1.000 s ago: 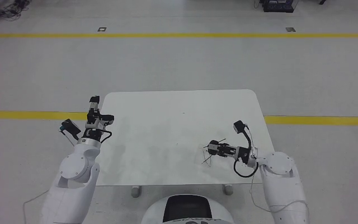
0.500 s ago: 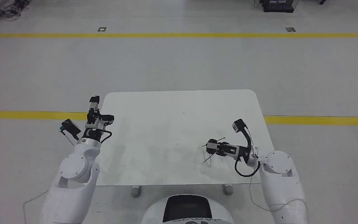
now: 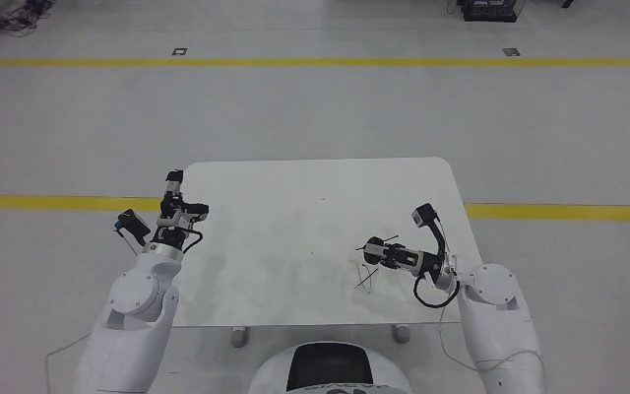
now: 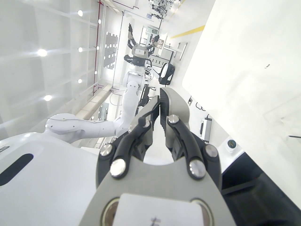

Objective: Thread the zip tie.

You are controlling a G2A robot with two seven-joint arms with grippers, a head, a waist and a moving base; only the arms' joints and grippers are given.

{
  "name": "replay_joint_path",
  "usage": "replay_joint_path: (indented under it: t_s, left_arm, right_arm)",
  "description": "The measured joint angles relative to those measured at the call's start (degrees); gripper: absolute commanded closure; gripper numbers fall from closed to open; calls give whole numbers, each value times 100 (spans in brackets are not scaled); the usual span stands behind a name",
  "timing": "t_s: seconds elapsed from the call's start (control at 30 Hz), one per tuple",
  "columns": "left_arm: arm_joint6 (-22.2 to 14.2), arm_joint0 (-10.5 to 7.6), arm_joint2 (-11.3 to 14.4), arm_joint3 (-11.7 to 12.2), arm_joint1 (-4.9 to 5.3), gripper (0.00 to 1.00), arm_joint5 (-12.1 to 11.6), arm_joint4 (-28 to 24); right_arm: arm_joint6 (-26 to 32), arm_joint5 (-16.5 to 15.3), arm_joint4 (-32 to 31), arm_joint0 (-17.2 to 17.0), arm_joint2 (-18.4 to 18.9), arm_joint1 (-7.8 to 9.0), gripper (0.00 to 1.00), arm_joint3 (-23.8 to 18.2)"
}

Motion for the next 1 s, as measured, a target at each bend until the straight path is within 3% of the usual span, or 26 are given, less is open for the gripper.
replay_joint_path:
  t_s: [0.07,0.27,0.4,0.63,0.73,0.9,1.0]
  left_arm:
    - [-178,-138,222,23,-26,0,-14,-101]
    - [-516,-878,1138,296,-140,0,178,-168]
    - [-834,-1287,1662,472,-204,0,280,-211]
    - [-842,-1292,1669,484,-201,0,274,-154]
    - [-1125,-1360,1813,483,-196,0,332,32]
    - [-2150,-1825,2448,740,-239,0,714,171]
    - [-2322,-2068,2686,899,-257,0,761,462]
  right_arm:
    - [-58,-5,-31,-23,-1,29,100,-51]
    - [-182,-5,-65,-95,112,134,100,-47]
    - [-279,74,404,-134,114,149,100,95]
    - [-290,75,277,-134,100,149,100,88]
    - [-440,85,196,-123,-9,170,100,111]
    - [-391,160,191,36,-107,238,100,309]
    - [-336,193,262,126,-150,267,100,392]
